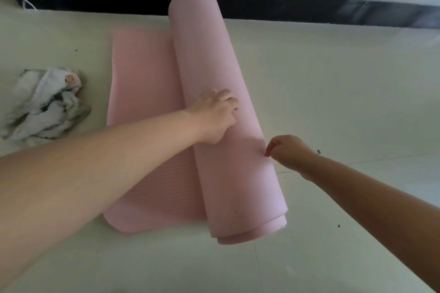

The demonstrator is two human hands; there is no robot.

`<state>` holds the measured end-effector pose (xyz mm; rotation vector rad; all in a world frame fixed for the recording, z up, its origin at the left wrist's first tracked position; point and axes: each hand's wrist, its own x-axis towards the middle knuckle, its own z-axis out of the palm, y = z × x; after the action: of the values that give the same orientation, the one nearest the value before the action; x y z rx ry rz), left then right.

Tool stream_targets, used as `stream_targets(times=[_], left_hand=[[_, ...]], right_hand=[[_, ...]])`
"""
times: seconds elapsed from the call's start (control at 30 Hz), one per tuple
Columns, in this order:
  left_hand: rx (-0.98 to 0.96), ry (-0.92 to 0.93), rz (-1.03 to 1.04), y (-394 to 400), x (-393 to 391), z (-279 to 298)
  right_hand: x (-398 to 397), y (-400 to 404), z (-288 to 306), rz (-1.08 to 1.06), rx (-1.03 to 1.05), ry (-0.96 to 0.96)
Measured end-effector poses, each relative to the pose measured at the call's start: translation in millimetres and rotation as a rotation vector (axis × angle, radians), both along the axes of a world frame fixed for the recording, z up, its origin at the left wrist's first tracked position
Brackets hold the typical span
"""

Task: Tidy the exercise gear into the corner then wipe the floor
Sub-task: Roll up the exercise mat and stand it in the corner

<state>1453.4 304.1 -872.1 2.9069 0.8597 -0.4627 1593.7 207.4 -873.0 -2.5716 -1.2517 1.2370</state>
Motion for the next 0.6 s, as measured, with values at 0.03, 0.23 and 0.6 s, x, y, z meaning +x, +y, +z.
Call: stream_targets(times=[0.03,0.23,0.6], left_hand=[[-0.001,-0.004,-0.026,1,-9,-3],[0.037,-0.096,0.105,8,-51,-10],[-0.026,-0.413,0.286,19,-126,-26]], right_hand=[[-8,5,-2,-0.03,0.007,0.029],[-29,21,-7,-0.258,0.141,0.184],[-91,40,-16,-0.022,0.331,0.1]])
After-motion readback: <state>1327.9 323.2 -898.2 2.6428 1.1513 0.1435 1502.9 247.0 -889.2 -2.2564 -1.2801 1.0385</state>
